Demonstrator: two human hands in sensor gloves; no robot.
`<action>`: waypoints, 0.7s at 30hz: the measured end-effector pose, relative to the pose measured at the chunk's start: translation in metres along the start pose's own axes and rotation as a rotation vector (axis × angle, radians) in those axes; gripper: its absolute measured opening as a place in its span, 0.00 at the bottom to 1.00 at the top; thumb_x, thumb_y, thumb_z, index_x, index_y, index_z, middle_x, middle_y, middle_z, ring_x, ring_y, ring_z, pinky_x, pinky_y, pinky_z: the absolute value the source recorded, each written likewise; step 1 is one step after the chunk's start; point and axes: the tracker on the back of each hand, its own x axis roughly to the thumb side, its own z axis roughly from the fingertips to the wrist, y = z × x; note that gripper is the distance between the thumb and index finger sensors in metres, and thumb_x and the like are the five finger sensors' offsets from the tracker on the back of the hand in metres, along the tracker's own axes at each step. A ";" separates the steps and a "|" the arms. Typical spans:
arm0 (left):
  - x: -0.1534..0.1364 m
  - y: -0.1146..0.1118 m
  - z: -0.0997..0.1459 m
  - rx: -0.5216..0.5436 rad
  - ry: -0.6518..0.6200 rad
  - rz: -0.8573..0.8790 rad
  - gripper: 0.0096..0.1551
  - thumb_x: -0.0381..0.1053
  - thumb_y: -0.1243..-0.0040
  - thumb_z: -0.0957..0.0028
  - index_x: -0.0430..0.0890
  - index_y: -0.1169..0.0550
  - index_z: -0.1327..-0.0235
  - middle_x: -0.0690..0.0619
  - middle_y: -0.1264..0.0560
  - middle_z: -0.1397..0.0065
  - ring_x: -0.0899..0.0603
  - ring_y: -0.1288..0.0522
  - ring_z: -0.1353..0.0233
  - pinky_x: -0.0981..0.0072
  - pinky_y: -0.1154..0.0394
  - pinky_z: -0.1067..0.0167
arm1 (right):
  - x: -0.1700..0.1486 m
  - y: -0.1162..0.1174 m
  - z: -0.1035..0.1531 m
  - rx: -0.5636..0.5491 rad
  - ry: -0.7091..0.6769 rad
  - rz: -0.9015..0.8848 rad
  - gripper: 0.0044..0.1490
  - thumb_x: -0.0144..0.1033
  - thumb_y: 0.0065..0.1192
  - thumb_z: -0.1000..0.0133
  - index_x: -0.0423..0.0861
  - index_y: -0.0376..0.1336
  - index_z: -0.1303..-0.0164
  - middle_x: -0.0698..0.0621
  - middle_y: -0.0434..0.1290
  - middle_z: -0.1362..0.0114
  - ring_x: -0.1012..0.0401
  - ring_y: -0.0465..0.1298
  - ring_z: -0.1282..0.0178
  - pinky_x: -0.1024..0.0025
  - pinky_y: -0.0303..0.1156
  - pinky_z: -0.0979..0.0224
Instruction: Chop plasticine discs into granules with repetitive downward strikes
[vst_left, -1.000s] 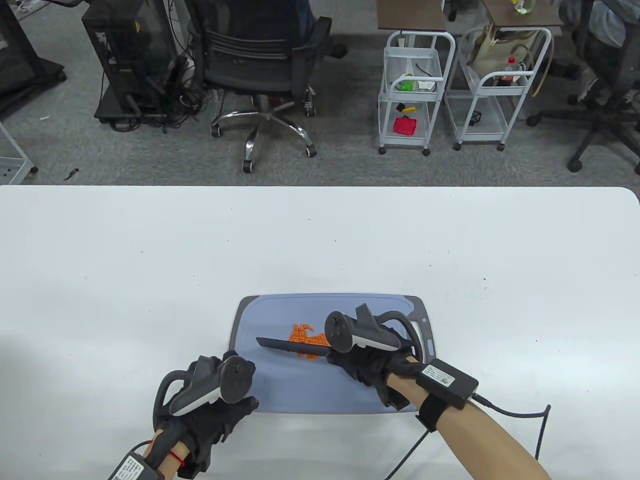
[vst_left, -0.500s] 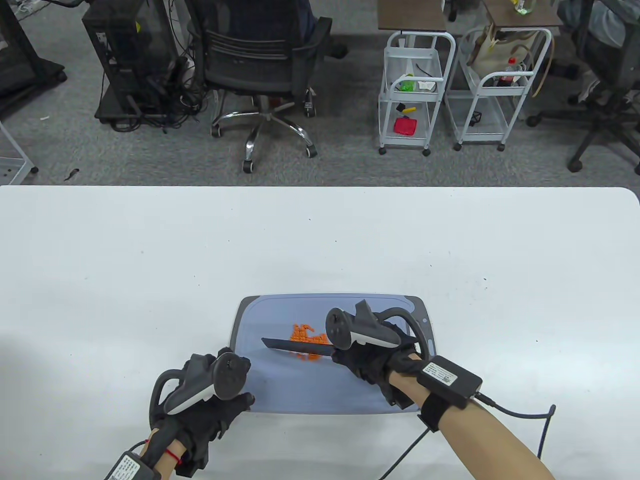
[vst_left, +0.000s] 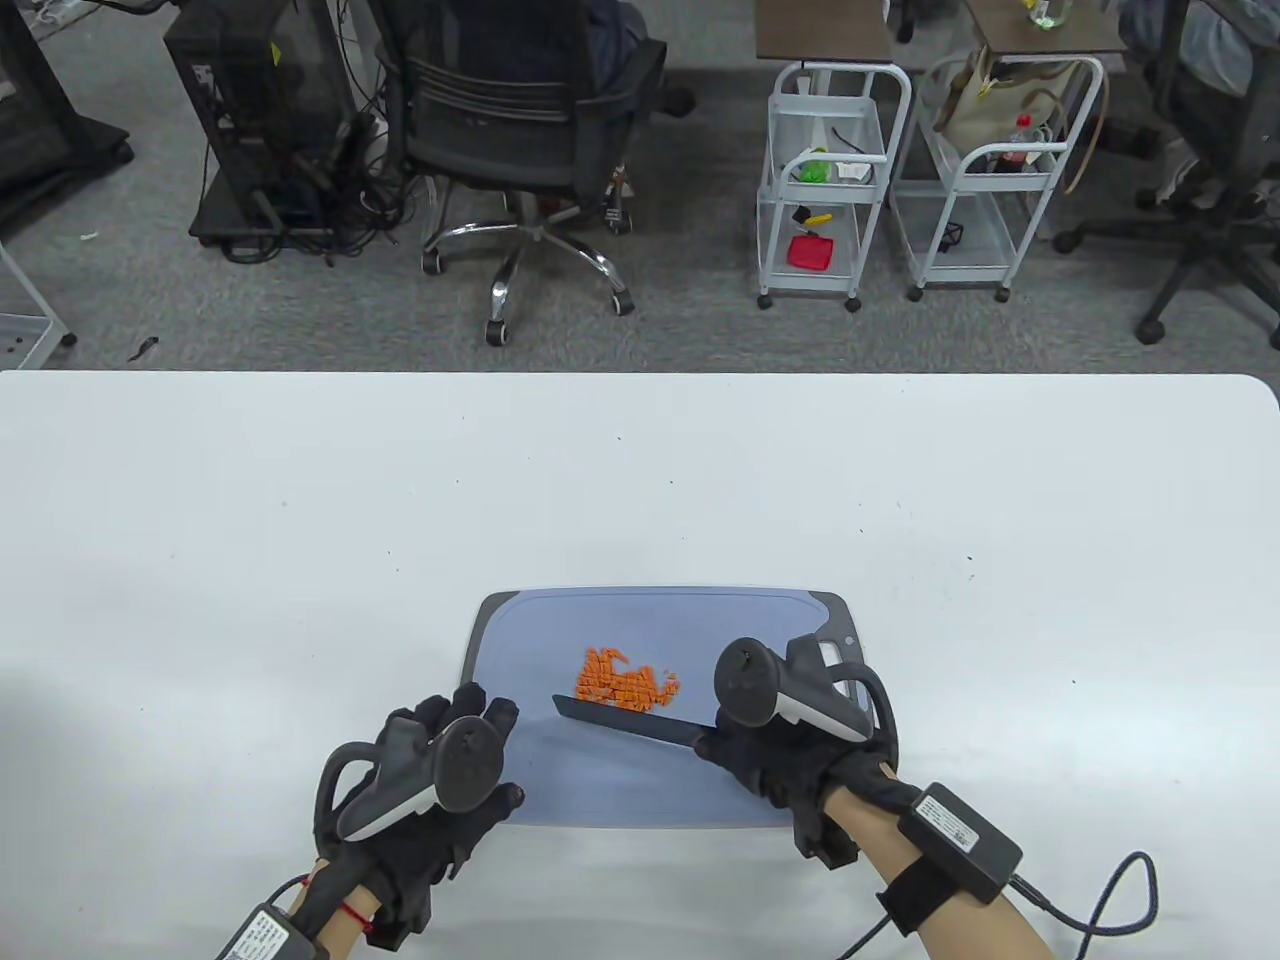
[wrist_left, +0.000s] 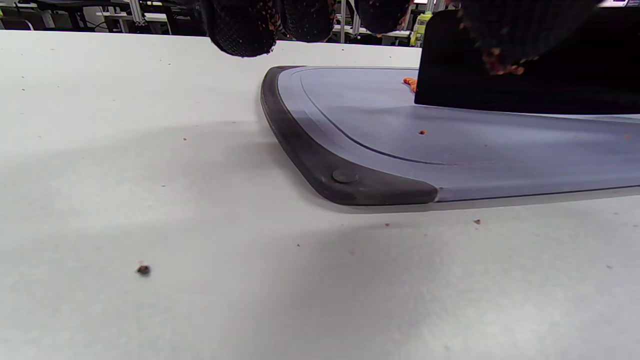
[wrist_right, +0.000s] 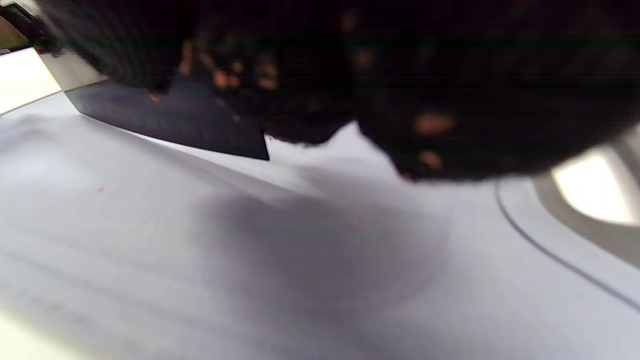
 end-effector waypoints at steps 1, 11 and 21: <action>0.000 0.000 0.000 0.000 0.000 -0.003 0.49 0.70 0.53 0.59 0.57 0.43 0.20 0.43 0.46 0.11 0.29 0.39 0.17 0.31 0.46 0.25 | -0.001 -0.002 -0.005 -0.010 0.025 -0.002 0.34 0.63 0.67 0.53 0.47 0.78 0.53 0.51 0.85 0.71 0.56 0.88 0.84 0.52 0.83 0.66; 0.002 -0.001 0.001 -0.024 -0.010 -0.032 0.49 0.70 0.53 0.59 0.57 0.43 0.20 0.43 0.46 0.10 0.28 0.39 0.17 0.30 0.46 0.25 | -0.026 -0.006 0.021 -0.054 0.353 -0.375 0.33 0.53 0.64 0.48 0.43 0.74 0.42 0.46 0.84 0.60 0.54 0.88 0.79 0.50 0.82 0.64; 0.009 -0.001 0.006 -0.018 -0.034 -0.051 0.49 0.70 0.53 0.59 0.57 0.42 0.20 0.43 0.45 0.10 0.28 0.39 0.17 0.31 0.46 0.25 | 0.016 0.016 0.024 -0.036 0.475 -0.400 0.33 0.53 0.61 0.46 0.44 0.72 0.38 0.45 0.83 0.54 0.55 0.89 0.74 0.52 0.84 0.63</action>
